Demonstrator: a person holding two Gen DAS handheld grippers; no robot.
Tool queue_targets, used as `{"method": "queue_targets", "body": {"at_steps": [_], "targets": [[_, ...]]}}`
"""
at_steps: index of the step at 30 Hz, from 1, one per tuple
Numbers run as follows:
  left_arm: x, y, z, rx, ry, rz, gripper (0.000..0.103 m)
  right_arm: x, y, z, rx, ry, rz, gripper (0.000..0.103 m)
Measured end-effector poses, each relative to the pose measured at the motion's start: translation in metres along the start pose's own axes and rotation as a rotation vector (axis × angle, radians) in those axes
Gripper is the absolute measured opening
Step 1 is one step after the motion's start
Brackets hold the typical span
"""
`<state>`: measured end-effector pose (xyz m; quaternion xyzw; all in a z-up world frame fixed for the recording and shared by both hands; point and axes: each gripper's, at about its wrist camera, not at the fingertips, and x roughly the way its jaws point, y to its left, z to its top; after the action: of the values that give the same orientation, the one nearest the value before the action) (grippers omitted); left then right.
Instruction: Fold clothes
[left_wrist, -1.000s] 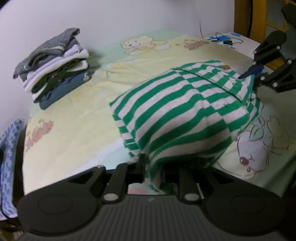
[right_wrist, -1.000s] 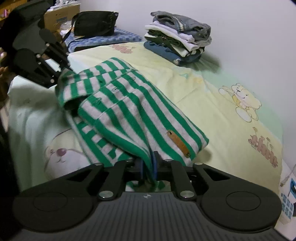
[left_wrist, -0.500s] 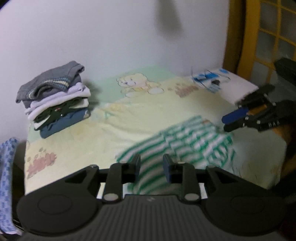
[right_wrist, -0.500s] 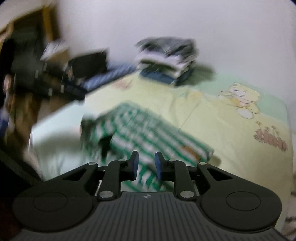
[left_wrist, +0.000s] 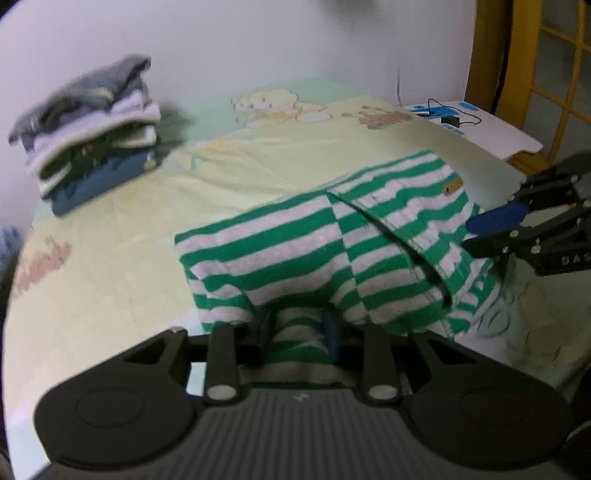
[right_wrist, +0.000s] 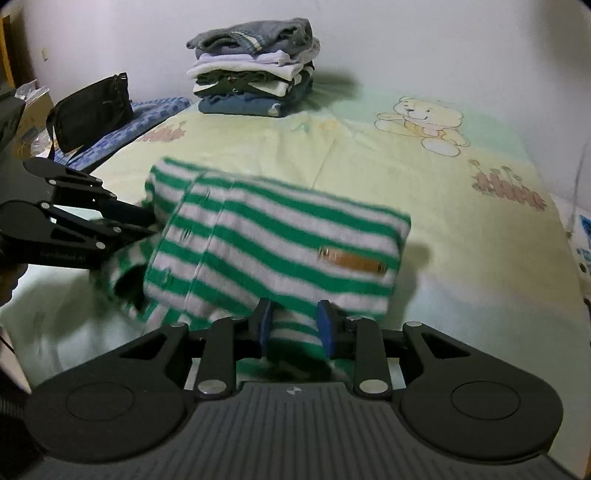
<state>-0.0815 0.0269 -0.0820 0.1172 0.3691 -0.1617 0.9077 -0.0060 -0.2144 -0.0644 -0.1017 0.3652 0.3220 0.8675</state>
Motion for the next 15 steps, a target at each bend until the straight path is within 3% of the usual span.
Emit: {"method": "queue_targets", "body": {"at_steps": [2,8,11,13,15], "targets": [[0.004,0.001,-0.002,-0.016,-0.022,0.006,0.027,-0.004,0.001,-0.002,0.002,-0.008,-0.008,0.029],[-0.002,0.021,0.019,-0.075,0.023,-0.057,0.028,-0.016,0.003,-0.009,0.010,-0.034,-0.034,0.028],[-0.020,0.033,0.032,-0.114,-0.036,-0.055,0.032,-0.021,0.004,-0.012,0.013,-0.046,-0.046,0.029],[-0.027,0.041,0.041,-0.156,-0.084,-0.054,0.054,-0.029,0.001,-0.010,0.020,-0.066,-0.066,0.031],[-0.019,0.048,0.050,-0.196,-0.102,-0.024,0.058,-0.030,-0.003,-0.003,0.026,-0.084,-0.084,0.032]]}}
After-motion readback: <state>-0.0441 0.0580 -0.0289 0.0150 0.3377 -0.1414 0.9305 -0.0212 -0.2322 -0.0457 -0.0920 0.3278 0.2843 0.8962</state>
